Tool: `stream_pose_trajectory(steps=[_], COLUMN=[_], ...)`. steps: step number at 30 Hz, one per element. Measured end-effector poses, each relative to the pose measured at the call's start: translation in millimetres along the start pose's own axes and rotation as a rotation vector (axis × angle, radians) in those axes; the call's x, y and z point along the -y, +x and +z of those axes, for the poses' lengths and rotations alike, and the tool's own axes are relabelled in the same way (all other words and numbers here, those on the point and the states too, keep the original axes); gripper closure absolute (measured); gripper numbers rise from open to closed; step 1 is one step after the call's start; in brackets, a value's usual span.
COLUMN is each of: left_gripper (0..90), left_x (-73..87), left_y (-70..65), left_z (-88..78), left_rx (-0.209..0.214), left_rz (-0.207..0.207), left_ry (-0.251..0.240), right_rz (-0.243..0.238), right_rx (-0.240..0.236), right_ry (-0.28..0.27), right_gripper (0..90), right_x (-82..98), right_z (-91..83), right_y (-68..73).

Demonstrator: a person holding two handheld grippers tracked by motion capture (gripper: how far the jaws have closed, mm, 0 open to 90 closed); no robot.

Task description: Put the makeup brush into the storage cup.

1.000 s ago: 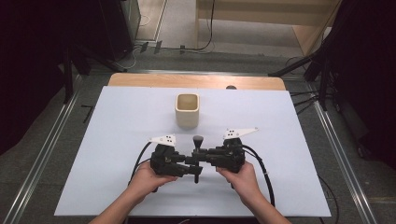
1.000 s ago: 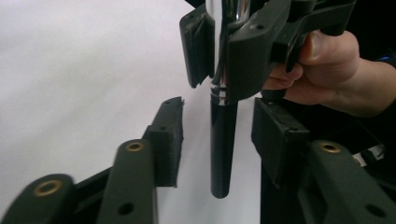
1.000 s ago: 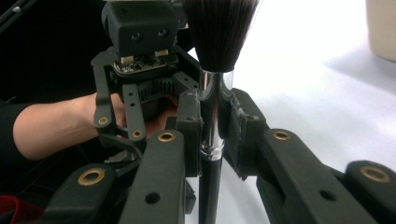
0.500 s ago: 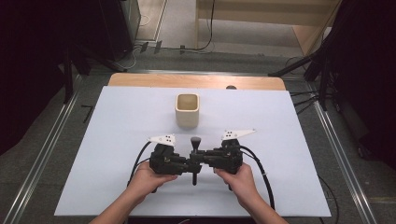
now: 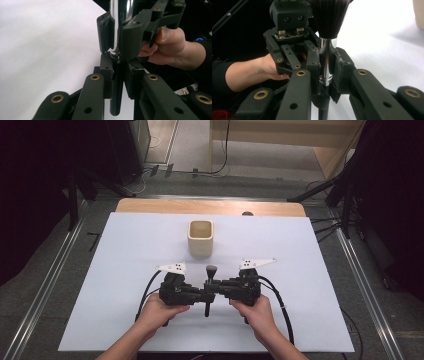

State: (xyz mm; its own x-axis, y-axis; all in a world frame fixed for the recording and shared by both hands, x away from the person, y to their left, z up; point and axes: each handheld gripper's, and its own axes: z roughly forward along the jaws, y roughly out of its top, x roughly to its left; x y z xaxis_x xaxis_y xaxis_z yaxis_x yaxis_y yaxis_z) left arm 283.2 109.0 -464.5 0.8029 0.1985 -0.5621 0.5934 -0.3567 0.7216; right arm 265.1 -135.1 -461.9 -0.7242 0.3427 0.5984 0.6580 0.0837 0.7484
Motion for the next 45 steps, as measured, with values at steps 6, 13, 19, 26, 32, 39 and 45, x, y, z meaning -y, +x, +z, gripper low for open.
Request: stream_pose_trajectory(steps=[6, 13, 19, 26, 32, 39, 45], left_gripper=[79.4, 79.5, 79.5, 79.5, 79.4, 79.4, 79.4], left_x=[-0.5, -0.9, -0.7, -1.4, -2.0, -2.4, -2.8], left_y=[0.4, -0.1, -0.2, 0.3, 1.3, 1.9, 3.1], left_z=[0.2, -0.2, -0.2, -2.6, -6.2, -9.8, -13.1], left_rx=[0.009, -0.007, -0.027, -0.040, -0.056, -0.076, -0.086], left_rz=[-0.012, -0.006, -0.002, 0.005, 0.010, 0.015, 0.016], left_ry=[-0.005, 0.009, 0.025, 0.032, 0.034, 0.045, 0.045], right_rz=[0.005, 0.008, -0.021, -0.072, -0.078, -0.101, -0.124], right_rx=[0.002, 0.007, 0.027, 0.059, 0.070, 0.105, 0.135], right_ry=[-0.007, -0.011, -0.045, -0.049, -0.051, -0.022, -0.011], right_gripper=[77.7, 72.5, 60.0, 46.2, 41.2, 38.5, 36.3], right_x=[-0.5, -0.9, -3.5, -3.5, -4.7, -5.0, -5.4], right_z=[-0.8, -1.0, -5.5, -8.3, -13.4, -18.8, -28.7], right_y=[0.2, 0.1, 2.0, 3.5, 3.2, 3.1, 1.5])
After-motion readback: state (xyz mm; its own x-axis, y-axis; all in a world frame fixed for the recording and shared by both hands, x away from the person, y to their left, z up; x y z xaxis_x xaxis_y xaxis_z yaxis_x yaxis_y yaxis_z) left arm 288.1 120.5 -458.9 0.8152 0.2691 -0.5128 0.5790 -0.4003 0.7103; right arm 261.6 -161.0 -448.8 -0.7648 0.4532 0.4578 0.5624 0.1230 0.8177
